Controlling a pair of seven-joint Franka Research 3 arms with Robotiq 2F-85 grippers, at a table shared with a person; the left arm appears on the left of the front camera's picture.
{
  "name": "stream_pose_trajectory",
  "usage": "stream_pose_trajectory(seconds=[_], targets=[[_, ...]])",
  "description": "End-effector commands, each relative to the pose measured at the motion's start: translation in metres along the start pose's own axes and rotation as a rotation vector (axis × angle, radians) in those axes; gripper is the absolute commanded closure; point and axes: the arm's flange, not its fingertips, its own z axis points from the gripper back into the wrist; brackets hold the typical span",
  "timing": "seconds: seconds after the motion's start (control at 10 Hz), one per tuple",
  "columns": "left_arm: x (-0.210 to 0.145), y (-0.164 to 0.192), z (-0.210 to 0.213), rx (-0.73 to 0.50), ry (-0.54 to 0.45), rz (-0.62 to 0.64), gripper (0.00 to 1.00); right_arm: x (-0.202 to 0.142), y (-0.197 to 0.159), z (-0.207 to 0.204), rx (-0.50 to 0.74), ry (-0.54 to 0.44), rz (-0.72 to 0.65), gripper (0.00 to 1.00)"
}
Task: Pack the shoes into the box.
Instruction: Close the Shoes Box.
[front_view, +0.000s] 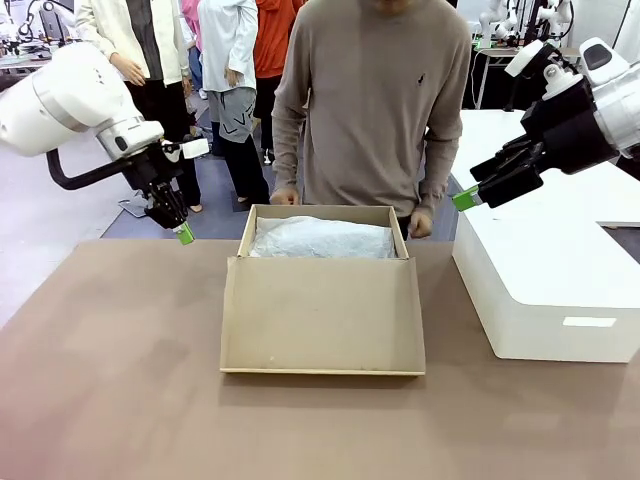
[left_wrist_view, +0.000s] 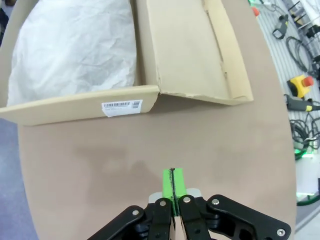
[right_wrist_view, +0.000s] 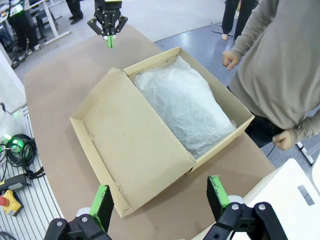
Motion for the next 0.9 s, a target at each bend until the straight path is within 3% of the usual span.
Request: stream_pose_trajectory(seconds=[0.0,0.3,0.4,0.8], targets=[[-0.012,-0.001,-0.014,0.011,-0.051,-0.030,1.00,0.000,-0.002,-0.001,0.014,-0.015,0.002,0.00],[-0.023,0.004,-0.025,-0.047,-0.095,-0.040,1.00,0.000,-0.002,-0.001,0.014,-0.015,0.002,0.00],[-0.015,0.005,-0.022,-0.014,-0.039,-0.004,1.00,0.000,-0.002,-0.001,0.014,-0.015,0.002,0.00],[-0.015,0.005,-0.022,-0.014,-0.039,-0.004,1.00,0.000,-0.002,-0.001,0.014,-0.015,0.002,0.00]])
